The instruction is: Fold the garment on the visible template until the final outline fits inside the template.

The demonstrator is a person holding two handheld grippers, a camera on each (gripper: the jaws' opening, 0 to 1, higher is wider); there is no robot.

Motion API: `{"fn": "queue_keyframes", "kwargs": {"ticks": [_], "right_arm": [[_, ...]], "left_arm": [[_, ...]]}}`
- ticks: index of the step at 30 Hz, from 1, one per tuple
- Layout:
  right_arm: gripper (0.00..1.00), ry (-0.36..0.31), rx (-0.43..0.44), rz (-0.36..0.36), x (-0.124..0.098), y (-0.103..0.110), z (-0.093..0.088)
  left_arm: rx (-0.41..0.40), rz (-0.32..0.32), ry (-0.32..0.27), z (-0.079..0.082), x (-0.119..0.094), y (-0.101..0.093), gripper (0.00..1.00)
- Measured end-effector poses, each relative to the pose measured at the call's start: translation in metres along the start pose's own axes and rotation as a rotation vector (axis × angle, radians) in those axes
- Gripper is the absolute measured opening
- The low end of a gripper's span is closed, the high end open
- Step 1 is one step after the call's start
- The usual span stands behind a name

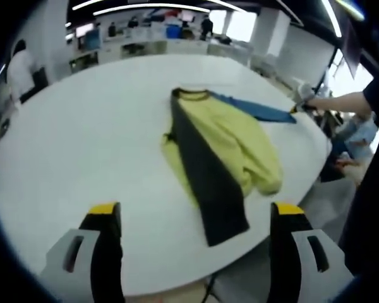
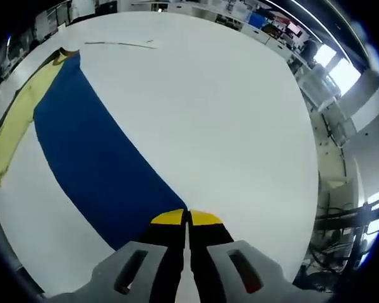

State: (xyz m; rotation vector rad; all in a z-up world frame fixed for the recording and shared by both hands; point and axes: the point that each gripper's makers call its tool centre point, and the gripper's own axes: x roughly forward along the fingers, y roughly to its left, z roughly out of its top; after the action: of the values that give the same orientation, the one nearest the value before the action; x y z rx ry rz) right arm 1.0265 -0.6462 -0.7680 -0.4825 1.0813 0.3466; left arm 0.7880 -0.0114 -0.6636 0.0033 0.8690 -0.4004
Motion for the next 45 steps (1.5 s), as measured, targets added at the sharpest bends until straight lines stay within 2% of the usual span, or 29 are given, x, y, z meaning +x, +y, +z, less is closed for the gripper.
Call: {"fn": "queue_keyframes", "kwargs": {"ticks": [15,18,22,25,26,29,34,36,42,44,45], "right_arm": [[0.04,-0.003,-0.014,-0.01,0.003,-0.007,0.006],[0.1,-0.014,0.007,-0.026,-0.001,-0.01,0.007],[0.11,-0.053,0.045,-0.044,-0.015,-0.015,0.011],[0.15,-0.066,0.05,-0.087,-0.027,-0.023,0.013],[0.17,-0.074,0.057,-0.094,-0.022,-0.029,0.012],[0.18,-0.133,0.098,-0.108,-0.037,-0.036,0.023],[0.23,-0.253,0.197,-0.109,-0.071,-0.021,0.039],[0.25,-0.3,0.248,-0.089,-0.084,-0.01,0.044],[0.32,-0.457,0.281,-0.026,-0.119,0.034,0.064],[0.35,-0.548,0.276,0.01,-0.136,0.059,0.076],[0.36,-0.565,0.273,0.015,-0.14,0.066,0.077]], "left_arm": [[0.004,-0.008,-0.003,0.005,0.004,-0.003,0.94],[0.002,-0.012,-0.005,0.005,0.004,-0.005,0.94],[0.002,-0.016,-0.009,0.004,0.003,-0.007,0.94],[0.002,-0.027,-0.015,0.005,0.002,-0.009,0.93],[0.003,-0.028,-0.018,0.005,0.001,-0.01,0.94],[0.012,-0.031,-0.021,0.004,0.0,-0.01,0.93],[0.006,-0.039,-0.024,-0.005,0.001,-0.01,0.93],[-0.001,-0.045,-0.028,-0.009,0.001,-0.01,0.93],[-0.021,-0.065,-0.039,-0.019,0.002,-0.014,0.93],[-0.036,-0.081,-0.045,-0.021,0.0,-0.019,0.9],[-0.039,-0.088,-0.047,-0.022,-0.001,-0.022,0.89]]}}
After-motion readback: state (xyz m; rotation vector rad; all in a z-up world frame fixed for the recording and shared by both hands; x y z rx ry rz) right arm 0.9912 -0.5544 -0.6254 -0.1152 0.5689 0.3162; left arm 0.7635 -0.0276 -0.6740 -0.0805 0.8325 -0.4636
